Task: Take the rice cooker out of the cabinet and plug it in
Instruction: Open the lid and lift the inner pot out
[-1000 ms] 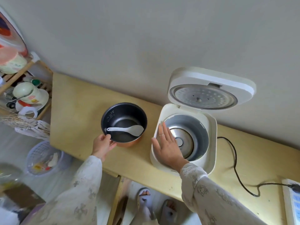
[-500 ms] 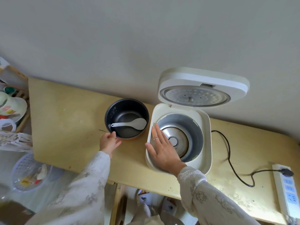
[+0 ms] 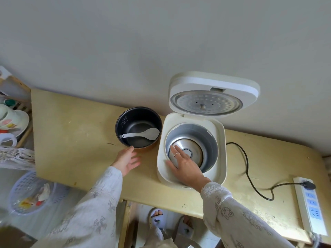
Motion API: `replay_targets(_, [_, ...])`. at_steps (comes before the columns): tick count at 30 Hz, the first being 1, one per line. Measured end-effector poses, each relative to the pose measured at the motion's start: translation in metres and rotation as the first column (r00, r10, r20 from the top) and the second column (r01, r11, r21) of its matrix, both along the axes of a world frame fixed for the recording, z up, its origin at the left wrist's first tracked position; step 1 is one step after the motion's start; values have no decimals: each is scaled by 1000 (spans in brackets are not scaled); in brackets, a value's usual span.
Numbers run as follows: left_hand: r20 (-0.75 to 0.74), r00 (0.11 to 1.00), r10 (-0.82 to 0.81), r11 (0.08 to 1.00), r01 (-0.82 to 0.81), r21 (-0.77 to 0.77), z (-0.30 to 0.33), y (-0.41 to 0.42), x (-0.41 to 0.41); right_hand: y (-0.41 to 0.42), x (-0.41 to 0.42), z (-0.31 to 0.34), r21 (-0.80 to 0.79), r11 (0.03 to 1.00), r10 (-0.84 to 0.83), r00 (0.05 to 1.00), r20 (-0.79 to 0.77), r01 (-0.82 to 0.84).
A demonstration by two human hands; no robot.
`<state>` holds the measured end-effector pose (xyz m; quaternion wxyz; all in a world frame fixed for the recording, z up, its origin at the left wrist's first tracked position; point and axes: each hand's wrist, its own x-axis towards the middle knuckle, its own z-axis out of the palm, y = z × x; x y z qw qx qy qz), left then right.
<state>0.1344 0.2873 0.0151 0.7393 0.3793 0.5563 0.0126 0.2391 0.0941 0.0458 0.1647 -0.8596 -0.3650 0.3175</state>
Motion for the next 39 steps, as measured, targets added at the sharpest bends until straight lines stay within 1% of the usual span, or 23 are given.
replay_targets(3, [37,998,44,995,-40,-93,4,1,9,-5,-2,1,-32,999,-11,1000,8,11])
replay_targets(4, [39,998,55,993,-51,-102,3,2,13,-5,-2,1,-36,999,-3,1000,10,3])
replay_targets(8, [43,985,166,986,-165,-20,-5,7,19,-3,-2,2,-53,997,60,998,30,-58])
replay_targets(11, [90,964,252,968,-252,-9,-6,22,15,-3,-2,1,-54,995,89,994,66,-86])
replay_targets(15, [98,927,362,931,-364,0,-4,52,13,-3,-2,-2,-66,992,113,988,107,-106])
replay_targets(18, [79,930,360,932,-362,15,-3,69,20,-3,-2,-3,-65,991,129,983,130,-121])
replay_targets(22, [29,960,278,960,-279,25,-3,80,28,-2,-1,-3,-70,989,142,979,147,-132])
replay_targets(26, [25,980,199,979,-200,42,0,64,30,-1,-1,-3,-74,987,154,977,150,-144])
replay_targets(28, [40,996,82,996,-83,30,6,47,32,0,-1,-3,-67,987,154,975,157,-145])
replay_targets(31, [72,993,-89,994,85,66,25,21,41,6,3,-1,-59,989,142,974,176,-134])
replay_targets(33, [108,979,-174,979,160,122,41,9,50,12,5,0,-55,991,128,976,179,-120])
replay_targets(36, [140,937,-320,916,269,296,74,-3,62,18,9,4,-61,996,72,989,131,-64])
replay_targets(37, [149,925,-348,890,276,364,86,-5,66,17,11,5,-34,999,20,995,94,-17])
replay_targets(39, [158,895,-416,818,292,496,111,-10,73,8,16,13,104,983,-152,988,-2,152])
